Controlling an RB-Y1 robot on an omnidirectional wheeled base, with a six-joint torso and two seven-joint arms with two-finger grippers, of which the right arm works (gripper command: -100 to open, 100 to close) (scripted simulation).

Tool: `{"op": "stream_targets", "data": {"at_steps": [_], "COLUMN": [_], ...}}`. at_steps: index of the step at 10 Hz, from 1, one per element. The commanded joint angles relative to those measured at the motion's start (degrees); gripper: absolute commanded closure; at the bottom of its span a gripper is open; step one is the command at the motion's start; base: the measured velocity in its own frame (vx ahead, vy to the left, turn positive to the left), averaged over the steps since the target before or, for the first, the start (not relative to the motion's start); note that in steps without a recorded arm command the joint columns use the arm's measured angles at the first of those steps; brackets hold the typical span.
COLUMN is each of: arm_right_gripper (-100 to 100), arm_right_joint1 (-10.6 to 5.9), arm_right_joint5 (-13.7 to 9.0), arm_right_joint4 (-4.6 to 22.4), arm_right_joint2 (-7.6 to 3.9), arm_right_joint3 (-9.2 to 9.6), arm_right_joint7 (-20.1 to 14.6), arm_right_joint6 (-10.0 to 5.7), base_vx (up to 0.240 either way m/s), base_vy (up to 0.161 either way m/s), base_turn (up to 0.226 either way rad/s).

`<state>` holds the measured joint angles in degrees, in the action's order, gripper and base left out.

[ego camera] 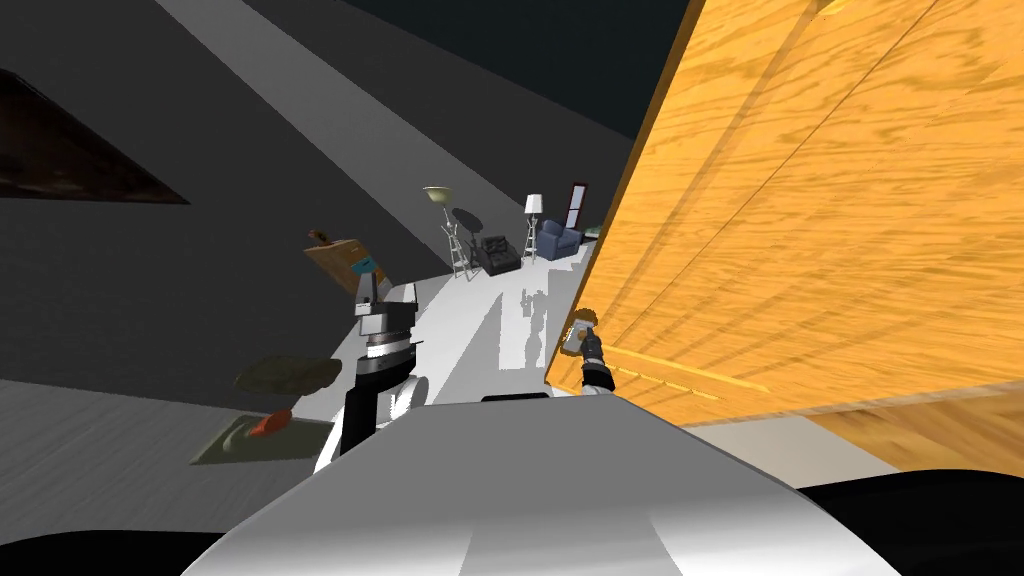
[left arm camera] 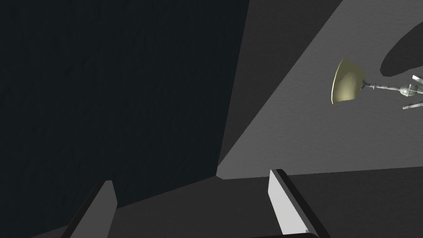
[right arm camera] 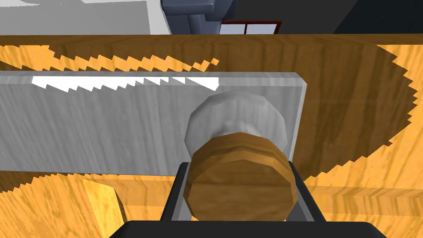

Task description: Push the door open

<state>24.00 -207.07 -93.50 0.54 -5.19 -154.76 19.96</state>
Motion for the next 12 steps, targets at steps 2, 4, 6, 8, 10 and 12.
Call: {"op": "stream_targets", "data": {"at_steps": [2,4,6,8,10,12], "arm_right_gripper": [100,100,100,100,100,100], "arm_right_joint1": [-0.01,0.08,0.17,0.27,0.35,0.66], "arm_right_joint5": [-0.7,-1.3,-1.8,-2.4,-2.9,-3.4], "arm_right_joint4": [-0.5,-0.5,-0.6,-0.6,-0.7,-0.5], "arm_right_joint2": [-1.51,-1.79,-1.45,-0.28,1.24,-0.92], "arm_right_joint3": [-1.52,-2.56,-3.61,-4.80,-5.67,-6.89], "arm_right_joint7": [0.4,0.5,0.5,0.3,-0.1,0.5], "arm_right_joint6": [0.16,0.21,0.26,0.31,0.36,0.55], "base_vx": [0.199,0.186,0.204,0.208,0.174,0.108], "base_vy": [0.035,0.009,0.021,0.013,0.035,0.013], "base_turn": [-0.050,-0.045,-0.062,-0.072,-0.063,-0.055]}}
